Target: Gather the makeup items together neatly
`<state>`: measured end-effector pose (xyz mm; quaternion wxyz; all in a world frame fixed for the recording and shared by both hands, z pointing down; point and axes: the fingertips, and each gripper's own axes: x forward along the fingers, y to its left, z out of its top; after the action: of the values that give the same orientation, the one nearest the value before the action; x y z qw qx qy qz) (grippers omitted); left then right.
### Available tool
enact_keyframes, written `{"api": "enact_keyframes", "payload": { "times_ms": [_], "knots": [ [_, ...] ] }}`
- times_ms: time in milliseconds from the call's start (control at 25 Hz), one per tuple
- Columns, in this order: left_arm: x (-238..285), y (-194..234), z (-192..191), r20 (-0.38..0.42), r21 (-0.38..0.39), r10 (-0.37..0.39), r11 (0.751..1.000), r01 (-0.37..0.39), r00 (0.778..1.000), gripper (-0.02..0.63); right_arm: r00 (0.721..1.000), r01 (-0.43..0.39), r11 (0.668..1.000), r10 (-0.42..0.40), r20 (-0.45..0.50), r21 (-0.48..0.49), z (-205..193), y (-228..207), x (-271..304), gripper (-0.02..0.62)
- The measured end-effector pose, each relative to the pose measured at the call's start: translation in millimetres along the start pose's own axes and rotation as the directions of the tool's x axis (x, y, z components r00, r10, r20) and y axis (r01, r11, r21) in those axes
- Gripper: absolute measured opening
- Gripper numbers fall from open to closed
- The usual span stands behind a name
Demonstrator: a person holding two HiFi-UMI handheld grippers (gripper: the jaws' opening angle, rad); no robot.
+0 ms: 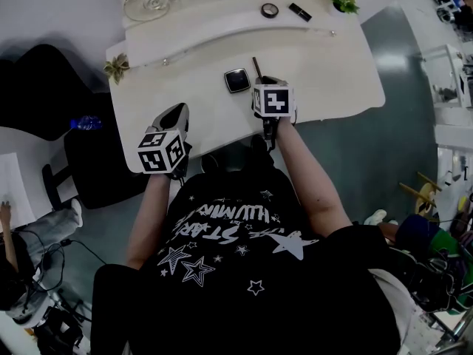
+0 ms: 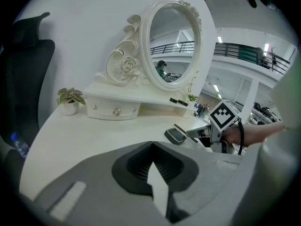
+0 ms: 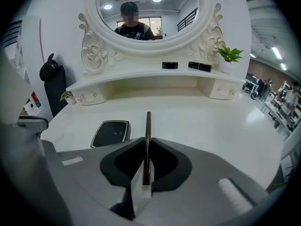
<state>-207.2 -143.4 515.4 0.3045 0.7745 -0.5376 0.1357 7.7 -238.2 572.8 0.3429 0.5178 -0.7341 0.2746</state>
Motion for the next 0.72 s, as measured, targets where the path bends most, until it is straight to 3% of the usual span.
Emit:
{"api": "enact_keyframes", "payload": {
  "times_ms": [600, 720],
  "knots": [
    [-2.6, 8.6, -2.2, -0.006, -0.013, 0.000, 1.000, 0.000, 1.000, 0.002, 0.999, 0.002, 1.000, -0.002, -0.042, 0.000, -6.6, 3.3, 6.8, 0.071],
    [-1.7, 7.0, -2.4, -0.004, -0.017, -0.001, 1.000, 0.001, 1.000, 0.002, 0.999, -0.018, 1.000, 0.018, -0.045, -0.005, -6.5, 6.0, 5.5, 0.112]
  ]
}}
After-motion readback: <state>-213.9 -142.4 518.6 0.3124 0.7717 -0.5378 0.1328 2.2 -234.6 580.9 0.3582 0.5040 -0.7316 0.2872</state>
